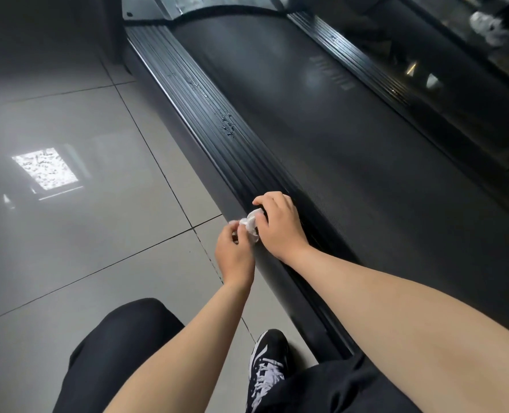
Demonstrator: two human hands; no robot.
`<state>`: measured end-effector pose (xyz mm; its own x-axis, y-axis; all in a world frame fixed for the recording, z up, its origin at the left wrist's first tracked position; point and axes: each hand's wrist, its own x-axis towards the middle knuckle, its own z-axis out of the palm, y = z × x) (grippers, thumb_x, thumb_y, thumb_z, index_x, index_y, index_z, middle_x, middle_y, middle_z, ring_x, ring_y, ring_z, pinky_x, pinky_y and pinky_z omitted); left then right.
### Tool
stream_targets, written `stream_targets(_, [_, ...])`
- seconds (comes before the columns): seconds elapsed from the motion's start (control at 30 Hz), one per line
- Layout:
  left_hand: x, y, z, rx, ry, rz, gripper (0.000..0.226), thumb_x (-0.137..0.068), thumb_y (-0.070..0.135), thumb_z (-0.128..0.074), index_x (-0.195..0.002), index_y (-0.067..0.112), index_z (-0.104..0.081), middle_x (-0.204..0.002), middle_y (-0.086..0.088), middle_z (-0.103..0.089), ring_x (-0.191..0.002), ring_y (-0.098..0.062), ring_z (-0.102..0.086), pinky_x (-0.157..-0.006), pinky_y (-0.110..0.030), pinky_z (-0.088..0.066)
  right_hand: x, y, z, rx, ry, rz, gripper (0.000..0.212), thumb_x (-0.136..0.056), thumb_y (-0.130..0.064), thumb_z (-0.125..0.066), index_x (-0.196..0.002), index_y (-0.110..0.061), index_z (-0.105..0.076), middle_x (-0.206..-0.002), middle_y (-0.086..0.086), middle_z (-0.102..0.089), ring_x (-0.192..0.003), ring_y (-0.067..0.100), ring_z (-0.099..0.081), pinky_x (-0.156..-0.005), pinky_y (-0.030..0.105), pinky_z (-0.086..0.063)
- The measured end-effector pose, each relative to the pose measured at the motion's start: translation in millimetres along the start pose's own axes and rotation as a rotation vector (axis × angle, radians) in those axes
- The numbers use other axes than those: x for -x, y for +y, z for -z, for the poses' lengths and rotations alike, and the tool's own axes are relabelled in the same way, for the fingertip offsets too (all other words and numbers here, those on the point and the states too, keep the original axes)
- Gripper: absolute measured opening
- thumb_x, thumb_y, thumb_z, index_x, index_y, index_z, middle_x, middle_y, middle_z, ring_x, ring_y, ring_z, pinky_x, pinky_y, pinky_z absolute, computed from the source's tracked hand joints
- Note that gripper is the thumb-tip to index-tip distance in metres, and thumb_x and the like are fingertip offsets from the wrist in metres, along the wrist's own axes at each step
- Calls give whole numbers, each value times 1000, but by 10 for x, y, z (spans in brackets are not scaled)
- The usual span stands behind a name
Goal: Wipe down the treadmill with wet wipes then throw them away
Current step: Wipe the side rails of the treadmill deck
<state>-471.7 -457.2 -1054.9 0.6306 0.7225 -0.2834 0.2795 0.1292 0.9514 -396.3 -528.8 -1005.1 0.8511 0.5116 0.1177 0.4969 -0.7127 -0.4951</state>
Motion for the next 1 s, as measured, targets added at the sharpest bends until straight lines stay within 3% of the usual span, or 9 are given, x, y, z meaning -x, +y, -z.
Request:
stream_targets(0.07, [-114,88,-71,29,16,-13,22,-105,31,-48,-113,24,-67,-105,9,-69,-97,-8,-63,-81,-23,-47,-34,3,-30,14,17,-3,28,-100,-17,-48,-124,-14,-61,-127,2,-57,-124,19,-46,-109,40,-37])
stream_targets(0.2, [-257,-14,-171,157,-3,64,31,-106,34,-47,-135,23,-52,-131,6,-60,-119,-9,-57,-100,-29,-46,-30,-14,-87,87,28,4,33,-100,-30,-48,-129,-17,-59,-131,1,-54,-128,19,-44,-112,42,-36])
stream_targets(0.33, [-187,-238,-187,224,-81,246,25,-108,39,-39,-132,34,-38,-128,7,-55,-107,-3,-56,-88,-28,-43,0,-25,-111,213,25,17,41,-98,-43,-49,-132,-19,-54,-133,1,-49,-129,20,-42,-112,40,-35])
stream_targets(0.47, [-165,-469,-202,284,-152,531,27,-108,35,-33,-128,18,-41,-119,-6,-56,-97,-13,-52,-80,-28,-41,-10,-24,-108,248,9,16,43,-98,-48,-49,-132,-22,-52,-134,-1,-48,-129,19,-42,-112,40,-37])
stream_targets(0.53, [-181,-426,-230,307,-160,582,32,-106,36,-34,-122,10,-40,-116,-17,-58,-85,-14,-50,-70,-29,-41,-13,-33,-108,232,19,10,41,-97,-46,-50,-130,-22,-54,-133,-1,-50,-129,19,-42,-112,38,-36])
stream_targets(0.63, [-263,-214,-257,308,-106,484,42,-105,54,-34,-129,19,-35,-116,-2,-58,-100,-16,-56,-83,-35,-46,-20,-45,-95,167,67,3,33,-97,-34,-50,-125,-18,-59,-129,0,-55,-126,20,-46,-110,41,-37])
stream_targets(0.77, [-358,-147,-226,261,-106,407,33,-107,52,-31,-121,23,-35,-118,-2,-57,-99,-16,-53,-84,-35,-40,-13,-38,-80,125,75,4,31,-98,-18,-42,-124,-16,-60,-128,0,-56,-124,20,-47,-108,39,-38])
stream_targets(0.93, [-236,-452,-221,363,-206,616,45,-106,56,-30,-135,23,-29,-132,-1,-52,-121,-20,-54,-107,-40,-44,-22,-51,-88,159,65,4,31,-100,-14,-42,-126,-16,-59,-130,0,-55,-124,20,-47,-107,37,-38])
stream_targets(1.0, [-183,-511,-232,376,-219,683,45,-105,58,-32,-134,23,-28,-131,-2,-53,-121,-22,-55,-110,-43,-44,-23,-57,-89,161,63,1,31,-100,-13,-42,-126,-16,-59,-130,0,-55,-124,21,-47,-106,38,-39])
